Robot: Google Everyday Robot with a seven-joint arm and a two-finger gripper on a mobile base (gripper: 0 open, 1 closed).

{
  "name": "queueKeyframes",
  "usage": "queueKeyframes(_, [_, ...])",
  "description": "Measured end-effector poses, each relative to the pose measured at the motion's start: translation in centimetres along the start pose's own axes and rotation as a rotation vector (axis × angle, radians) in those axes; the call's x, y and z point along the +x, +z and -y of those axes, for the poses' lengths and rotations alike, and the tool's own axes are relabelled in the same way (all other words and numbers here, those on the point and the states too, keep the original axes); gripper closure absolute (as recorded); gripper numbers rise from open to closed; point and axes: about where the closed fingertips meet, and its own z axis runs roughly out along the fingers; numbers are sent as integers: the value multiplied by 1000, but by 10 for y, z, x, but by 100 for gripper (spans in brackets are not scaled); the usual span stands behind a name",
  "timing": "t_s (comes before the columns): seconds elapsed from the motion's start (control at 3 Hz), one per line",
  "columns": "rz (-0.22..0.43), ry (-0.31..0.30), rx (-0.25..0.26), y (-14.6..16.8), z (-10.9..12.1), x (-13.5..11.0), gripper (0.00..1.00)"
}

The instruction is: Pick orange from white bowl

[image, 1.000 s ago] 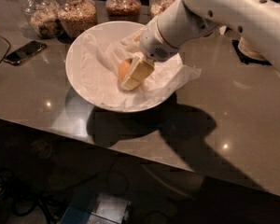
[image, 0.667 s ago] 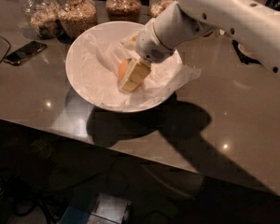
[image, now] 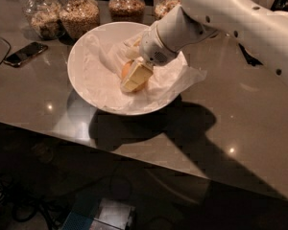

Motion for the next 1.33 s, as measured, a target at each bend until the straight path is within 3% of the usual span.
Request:
queueKeyframes(0.67, [7,78,8,16,0,30,21])
queueKeyframes(1.0, [9,84,19,19,3,36,17])
queueKeyframes(1.33, [7,107,27,21,2,45,27])
